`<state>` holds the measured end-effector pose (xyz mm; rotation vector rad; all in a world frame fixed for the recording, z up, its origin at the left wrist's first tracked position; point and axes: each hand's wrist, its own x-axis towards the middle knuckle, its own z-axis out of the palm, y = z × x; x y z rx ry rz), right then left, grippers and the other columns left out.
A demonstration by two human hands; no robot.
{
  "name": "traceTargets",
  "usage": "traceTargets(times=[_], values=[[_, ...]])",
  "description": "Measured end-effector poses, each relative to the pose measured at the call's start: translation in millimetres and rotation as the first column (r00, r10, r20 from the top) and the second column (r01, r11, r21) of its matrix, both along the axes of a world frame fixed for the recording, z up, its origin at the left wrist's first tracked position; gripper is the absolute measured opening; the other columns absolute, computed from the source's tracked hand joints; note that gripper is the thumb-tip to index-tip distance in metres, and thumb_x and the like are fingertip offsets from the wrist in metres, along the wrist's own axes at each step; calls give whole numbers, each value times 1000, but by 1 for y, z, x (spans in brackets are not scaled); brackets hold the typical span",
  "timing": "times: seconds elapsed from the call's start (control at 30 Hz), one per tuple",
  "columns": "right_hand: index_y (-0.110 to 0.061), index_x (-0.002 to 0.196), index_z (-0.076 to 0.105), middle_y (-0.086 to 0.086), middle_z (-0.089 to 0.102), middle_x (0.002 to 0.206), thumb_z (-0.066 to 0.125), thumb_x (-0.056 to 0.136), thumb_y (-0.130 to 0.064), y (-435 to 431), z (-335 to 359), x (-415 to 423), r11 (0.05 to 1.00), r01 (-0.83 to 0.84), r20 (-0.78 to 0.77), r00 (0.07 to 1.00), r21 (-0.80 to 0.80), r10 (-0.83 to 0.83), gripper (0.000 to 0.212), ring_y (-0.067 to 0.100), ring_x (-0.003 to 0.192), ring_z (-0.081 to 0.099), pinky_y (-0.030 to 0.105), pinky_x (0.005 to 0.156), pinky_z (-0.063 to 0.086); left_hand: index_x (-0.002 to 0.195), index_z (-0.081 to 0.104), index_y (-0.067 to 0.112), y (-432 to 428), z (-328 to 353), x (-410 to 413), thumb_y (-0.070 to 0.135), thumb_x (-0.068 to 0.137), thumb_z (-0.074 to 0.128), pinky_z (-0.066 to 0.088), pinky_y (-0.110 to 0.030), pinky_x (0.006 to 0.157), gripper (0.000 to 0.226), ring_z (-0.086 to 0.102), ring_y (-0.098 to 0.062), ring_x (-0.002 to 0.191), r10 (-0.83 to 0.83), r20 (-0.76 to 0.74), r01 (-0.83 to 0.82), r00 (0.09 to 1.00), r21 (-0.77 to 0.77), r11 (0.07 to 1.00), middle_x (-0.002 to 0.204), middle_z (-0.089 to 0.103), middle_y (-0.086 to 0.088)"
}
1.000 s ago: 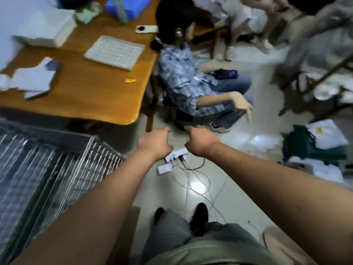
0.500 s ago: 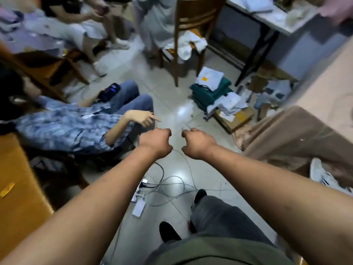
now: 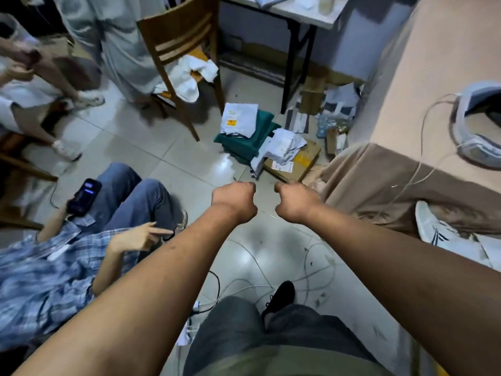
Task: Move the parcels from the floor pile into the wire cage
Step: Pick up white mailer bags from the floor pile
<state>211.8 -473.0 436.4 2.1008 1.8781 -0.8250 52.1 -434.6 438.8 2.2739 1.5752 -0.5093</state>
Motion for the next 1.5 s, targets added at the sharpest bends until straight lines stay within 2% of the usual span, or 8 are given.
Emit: traceTargets(times=[0.2, 0.43, 0.63, 0.9, 1.07, 1.23, 1.4, 1.5], values=[[-19, 140, 48, 12, 51, 133, 55, 86, -22, 65, -20, 40, 996, 72, -6, 997, -48, -73, 55, 35, 122, 56, 42, 95, 50, 146, 47, 24, 78, -16, 22, 35, 89, 63, 44, -41, 98, 60, 43, -25, 131, -15, 25, 15, 1000, 23, 1000, 138, 47, -5], [-15, 139, 40, 17, 49, 132, 57, 87, -24, 182, -63, 58, 991, 118, -15, 993, -63, -119, 55, 39, 117, 56, 39, 80, 44, 148, 44, 23, 208, -60, 31, 40, 89, 66, 42, -42, 104, 66, 40, -26, 136, -10, 48, 11, 999, -6, 1000, 145, 42, -6], [-20, 149, 30, 19, 44, 141, 55, 88, -23, 305, -93, 53, 979, 166, -48, 984, -117, -172, 67, 39, 122, 55, 42, 89, 49, 150, 40, 29, 342, -98, 20, 42, 86, 70, 35, -44, 114, 72, 29, -28, 145, 63, 123, -64, 990, 0, 998, 157, 32, -4], [-16, 156, 24, 21, 39, 144, 61, 91, -29, 470, -141, 64, 985, 119, -72, 989, -128, -129, 76, 43, 122, 52, 46, 90, 50, 152, 39, 29, 489, -163, 28, 43, 87, 68, 34, -43, 113, 72, 31, -30, 143, 49, 75, -45, 996, -59, 997, 157, 34, -7], [-21, 159, 17, 24, 38, 143, 62, 90, -28, 557, -200, 89, 985, 88, -116, 988, -149, -106, 82, 44, 126, 50, 52, 99, 49, 152, 43, 27, 552, -218, 42, 44, 89, 66, 39, -46, 111, 70, 38, -33, 138, 204, 129, -188, 970, -123, 974, 154, 40, -8], [-25, 161, 7, 25, 38, 143, 64, 92, -31, 621, -280, 103, 979, 71, -120, 988, -193, -95, 90, 45, 124, 50, 52, 99, 49, 150, 48, 33, 609, -289, 39, 42, 85, 76, 43, -45, 110, 72, 49, -34, 131, 502, 212, -449, 838, -253, 857, 147, 46, -10], [-31, 162, -6, 27, 31, 151, 70, 88, -40, 670, -369, 101, 969, 50, -144, 986, -242, -87, 106, 44, 125, 52, 45, 96, 51, 155, 36, 33, 661, -365, 31, 49, 77, 77, 46, -50, 106, 89, 55, -37, 130, 521, 147, -444, 841, -362, 819, 144, 53, -14], [-36, 160, -14, 26, 23, 156, 72, 86, -47, 687, -420, 95, 957, 26, -152, 986, -287, -73, 114, 45, 123, 53, 41, 94, 52, 159, 26, 36, 680, -413, 30, 47, 78, 80, 40, -52, 111, 99, 45, -37, 139, 491, 108, -415, 865, -396, 819, 151, 46, -18]])
